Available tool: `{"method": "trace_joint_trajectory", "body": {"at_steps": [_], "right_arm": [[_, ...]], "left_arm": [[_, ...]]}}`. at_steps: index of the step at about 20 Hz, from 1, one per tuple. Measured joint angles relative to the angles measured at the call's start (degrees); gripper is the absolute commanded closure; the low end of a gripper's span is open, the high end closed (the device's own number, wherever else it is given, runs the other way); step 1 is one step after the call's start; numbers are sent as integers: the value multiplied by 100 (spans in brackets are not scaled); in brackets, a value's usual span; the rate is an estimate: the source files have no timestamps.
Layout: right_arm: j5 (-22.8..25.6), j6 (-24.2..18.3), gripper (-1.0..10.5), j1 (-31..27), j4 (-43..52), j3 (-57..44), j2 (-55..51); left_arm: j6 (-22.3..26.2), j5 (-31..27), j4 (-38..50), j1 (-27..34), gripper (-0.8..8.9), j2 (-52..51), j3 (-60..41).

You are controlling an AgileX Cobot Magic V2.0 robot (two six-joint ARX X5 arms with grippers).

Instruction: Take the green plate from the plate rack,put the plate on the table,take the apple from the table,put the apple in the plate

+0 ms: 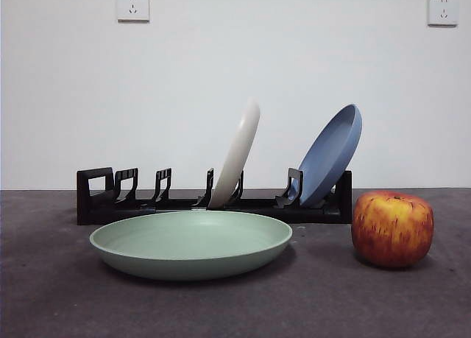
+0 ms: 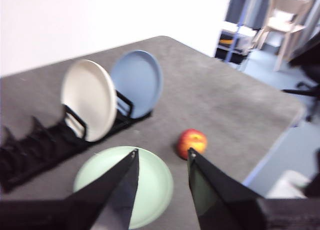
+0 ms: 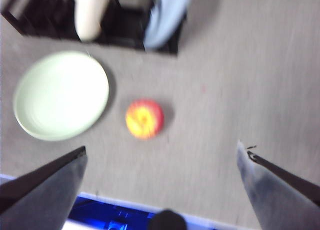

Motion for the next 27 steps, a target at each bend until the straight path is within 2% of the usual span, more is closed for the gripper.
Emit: {"method": "trace_joint_trajectory", "body": {"at_steps": [4,9,15,21,22,25,27], "right_arm": [[-59,442,447,0,483,-1445,-345],[-369,529,446,0,1845,-2135,546],[-522,514,446,55,3049,-2135,2365],[-608,511,446,446,3497,-2135,3320],[-570,518,446,527,3532,-2135,3392],[-59,527,447,734,3589,-2135,3620],[2,538,447,752,3589,-2135,3768]], "left_arm": [[-492,763,-63,-2,651,-354,0],[-798,1360,-72,-2,651,-417,0],[-986,1401,-420,-2,651,-424,0],[-1043,1392,-485,-2,651,-424,0],[-1045,1392,-507,-2,651,-424,0],[-1045,1390,-588,-2,651,-424,0],[-1049,1298,-673,-2,651,-424,0]]}}
